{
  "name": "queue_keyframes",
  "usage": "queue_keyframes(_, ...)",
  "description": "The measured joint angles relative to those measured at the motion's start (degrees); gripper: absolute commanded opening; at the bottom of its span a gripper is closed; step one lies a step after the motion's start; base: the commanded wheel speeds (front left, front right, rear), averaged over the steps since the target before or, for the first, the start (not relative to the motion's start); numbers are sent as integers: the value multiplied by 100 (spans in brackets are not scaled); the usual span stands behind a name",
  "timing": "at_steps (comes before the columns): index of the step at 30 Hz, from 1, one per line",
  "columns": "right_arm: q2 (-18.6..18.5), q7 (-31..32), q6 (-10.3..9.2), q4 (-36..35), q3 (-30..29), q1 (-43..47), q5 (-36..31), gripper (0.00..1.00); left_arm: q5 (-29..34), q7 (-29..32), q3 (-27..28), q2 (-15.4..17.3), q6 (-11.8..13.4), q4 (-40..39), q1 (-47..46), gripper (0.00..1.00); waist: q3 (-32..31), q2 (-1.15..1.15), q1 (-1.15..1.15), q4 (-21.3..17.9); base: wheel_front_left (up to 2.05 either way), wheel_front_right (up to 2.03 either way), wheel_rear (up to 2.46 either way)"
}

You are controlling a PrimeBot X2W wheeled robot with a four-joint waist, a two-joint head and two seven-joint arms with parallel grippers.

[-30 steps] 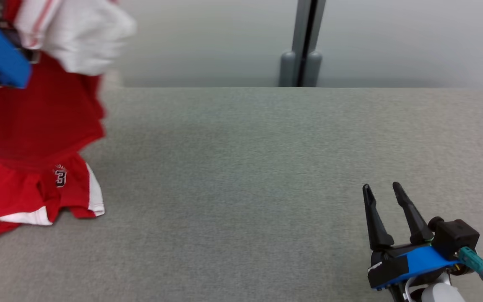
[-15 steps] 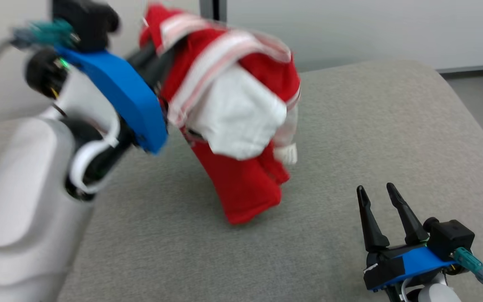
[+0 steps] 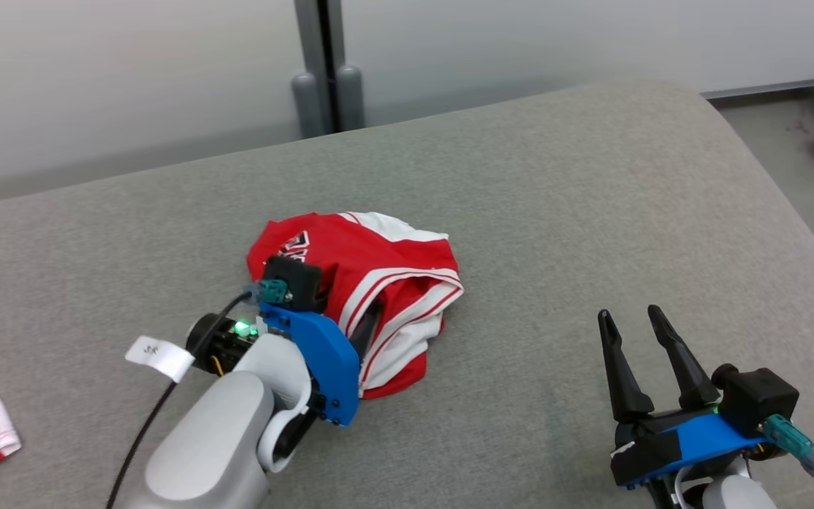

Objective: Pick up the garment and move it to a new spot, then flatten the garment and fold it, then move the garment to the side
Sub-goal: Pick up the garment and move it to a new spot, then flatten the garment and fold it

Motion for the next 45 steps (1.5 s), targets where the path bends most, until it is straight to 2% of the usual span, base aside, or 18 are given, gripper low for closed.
queue_keyframes(4, 2, 26, 0, -3, -109, 37, -77, 100, -71, -566, 80, -254, 66, 144, 123, 100, -112, 0, 0, 264, 0, 0, 0)
queue_keyframes(8, 2, 92, 0, -70, -190, 107, -124, 100, -176, -1141, 282, -316, 153, -98, 360, 100, -246, 0, 0, 567, 0, 0, 0)
queue_keyframes(12, 3, 149, 0, -126, -219, 152, -125, 100, -325, -1703, 605, -182, 282, -567, 821, 100, -354, 0, 0, 822, 0, 0, 0)
queue_keyframes(16, 3, 200, 0, -166, -242, 255, -125, 100, -433, -2320, 994, 13, 514, -972, 1332, 100, -444, 0, -1, 1013, 0, 0, 0)
queue_keyframes(18, 4, 243, 0, -181, -245, 268, -125, 100, -277, -2595, 1074, 200, 641, -1087, 1547, 100, -478, 0, -1, 1066, 0, 0, 0)
queue_keyframes(21, 4, 281, 0, -222, -267, 322, -146, 100, -310, -2963, 1383, 240, 825, -1259, 1911, 100, -522, 0, -1, 1118, 0, 0, 0)
queue_keyframes(27, 3, 402, 0, -238, -308, 408, -187, 100, 52, -3134, 1950, 321, 1113, -1612, 2630, 100, -619, 0, -1, 1182, 0, 0, 0)
queue_keyframes(29, 4, 426, 0, -236, -327, 471, -207, 100, 282, -3141, 2097, 328, 1137, -1815, 2845, 100, -635, 0, -1, 1183, 0, 0, 0)
queue_keyframes(37, 3, 531, 0, -129, -381, 586, -177, 100, 677, -3141, 2447, 315, 1099, -2075, 3418, 100, -650, 0, -1, 1170, 0, 0, 0)
queue_keyframes(45, 3, 533, 0, -88, -367, 587, -152, 100, 683, -3136, 2425, 279, 1025, -2035, 3450, 100, -612, 0, -1, 1151, 0, 0, 0)
